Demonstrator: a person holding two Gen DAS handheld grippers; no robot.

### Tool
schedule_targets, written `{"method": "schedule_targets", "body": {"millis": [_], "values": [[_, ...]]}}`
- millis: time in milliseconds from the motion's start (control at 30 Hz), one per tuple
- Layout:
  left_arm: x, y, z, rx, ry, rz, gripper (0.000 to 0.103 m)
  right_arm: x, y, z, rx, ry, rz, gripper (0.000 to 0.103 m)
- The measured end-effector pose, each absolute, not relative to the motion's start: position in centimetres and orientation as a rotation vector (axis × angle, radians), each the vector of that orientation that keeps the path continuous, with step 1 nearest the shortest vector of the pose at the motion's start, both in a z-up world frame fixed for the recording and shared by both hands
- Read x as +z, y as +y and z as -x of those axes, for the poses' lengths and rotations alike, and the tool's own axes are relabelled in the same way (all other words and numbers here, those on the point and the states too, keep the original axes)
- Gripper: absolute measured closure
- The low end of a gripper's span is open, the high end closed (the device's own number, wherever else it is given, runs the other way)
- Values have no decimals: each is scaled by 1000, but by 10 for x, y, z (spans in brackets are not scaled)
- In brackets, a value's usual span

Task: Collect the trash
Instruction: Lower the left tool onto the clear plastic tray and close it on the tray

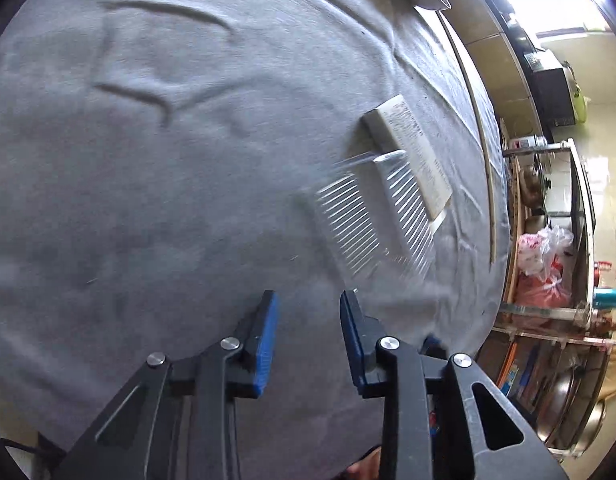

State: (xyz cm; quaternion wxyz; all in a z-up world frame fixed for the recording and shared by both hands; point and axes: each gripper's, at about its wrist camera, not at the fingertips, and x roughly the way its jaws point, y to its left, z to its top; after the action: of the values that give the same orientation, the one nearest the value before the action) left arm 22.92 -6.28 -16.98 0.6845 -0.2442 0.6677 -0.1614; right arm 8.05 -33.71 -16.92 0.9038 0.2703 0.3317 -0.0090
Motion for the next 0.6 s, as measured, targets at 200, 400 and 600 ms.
{"method": "schedule_targets", "body": {"millis": [200, 400, 600], "values": [[-144, -36, -226, -389, 1391, 631, 47, -169, -336, -82, -22, 688, -550, 43], [-125, -59, -249, -384, 1317, 601, 35, -169, -336, -82, -19, 686, -555, 43], [-96, -83, -259, -415, 1154, 334, 35, -170, -337, -82, -16, 686, -558, 43]]}}
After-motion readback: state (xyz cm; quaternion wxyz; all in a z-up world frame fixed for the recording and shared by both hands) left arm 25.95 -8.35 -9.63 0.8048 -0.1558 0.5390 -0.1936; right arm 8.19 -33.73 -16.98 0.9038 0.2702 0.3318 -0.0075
